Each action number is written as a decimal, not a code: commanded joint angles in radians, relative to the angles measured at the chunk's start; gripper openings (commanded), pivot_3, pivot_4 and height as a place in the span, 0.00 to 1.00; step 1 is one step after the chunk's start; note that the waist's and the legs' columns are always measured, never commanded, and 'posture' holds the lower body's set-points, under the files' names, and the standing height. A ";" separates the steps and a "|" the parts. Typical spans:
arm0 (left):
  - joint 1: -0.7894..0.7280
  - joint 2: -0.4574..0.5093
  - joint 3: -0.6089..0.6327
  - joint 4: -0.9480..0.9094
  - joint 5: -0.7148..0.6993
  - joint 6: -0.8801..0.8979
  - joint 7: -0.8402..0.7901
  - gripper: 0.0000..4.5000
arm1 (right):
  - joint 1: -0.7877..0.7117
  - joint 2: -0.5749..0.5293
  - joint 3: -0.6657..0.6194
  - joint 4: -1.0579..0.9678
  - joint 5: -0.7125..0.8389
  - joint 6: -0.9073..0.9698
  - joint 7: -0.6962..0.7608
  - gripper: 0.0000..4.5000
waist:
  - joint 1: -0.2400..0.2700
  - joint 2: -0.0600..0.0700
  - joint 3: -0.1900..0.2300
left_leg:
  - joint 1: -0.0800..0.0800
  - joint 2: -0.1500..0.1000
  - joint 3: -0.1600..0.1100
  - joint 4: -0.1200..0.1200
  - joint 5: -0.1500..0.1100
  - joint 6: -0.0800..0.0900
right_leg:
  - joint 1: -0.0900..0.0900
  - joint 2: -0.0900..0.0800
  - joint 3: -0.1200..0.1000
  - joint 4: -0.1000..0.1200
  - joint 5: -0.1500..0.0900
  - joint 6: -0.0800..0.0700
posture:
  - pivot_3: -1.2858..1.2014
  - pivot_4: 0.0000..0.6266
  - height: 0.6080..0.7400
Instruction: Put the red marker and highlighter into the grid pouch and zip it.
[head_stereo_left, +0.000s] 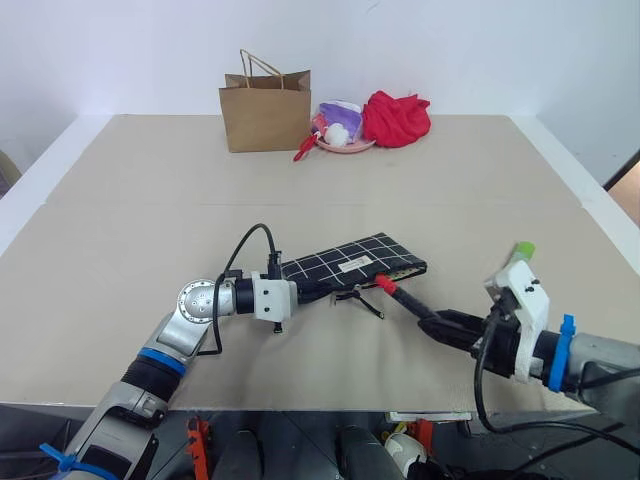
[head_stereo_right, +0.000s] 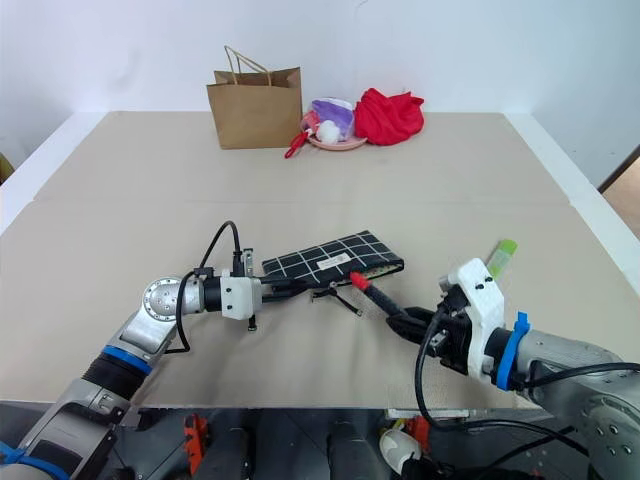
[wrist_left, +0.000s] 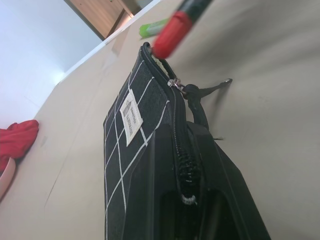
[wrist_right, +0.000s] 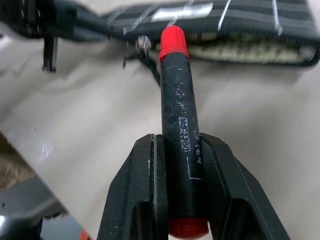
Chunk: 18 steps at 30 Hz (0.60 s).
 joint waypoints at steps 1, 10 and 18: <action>-0.006 0.005 0.015 -0.028 -0.020 -0.005 -0.002 0.00 | 0.013 -0.021 -0.003 0.013 0.006 -0.041 -0.008 0.14 | 0.000 0.000 0.000 | 0.000 0.000 0.000 0.000 0.000 0.000 | 0.000 0.000 0.000 0.000 0.000 0.000 | 0.52 0.24 1.00; -0.004 0.002 0.010 -0.034 -0.014 -0.011 -0.002 0.00 | -0.010 -0.023 0.069 0.073 -0.041 -0.108 -0.082 0.14 | 0.001 0.000 0.000 | 0.000 0.000 0.000 0.000 0.000 0.000 | 0.000 0.000 0.000 0.000 0.000 0.000 | 0.52 0.24 1.00; 0.007 -0.004 -0.001 -0.048 -0.015 -0.012 -0.011 0.00 | -0.087 -0.062 0.147 0.124 -0.080 -0.146 -0.091 0.14 | 0.000 0.000 0.000 | 0.000 0.000 0.000 0.000 0.000 0.000 | 0.000 0.000 0.000 0.000 0.000 0.000 | 0.52 0.24 1.00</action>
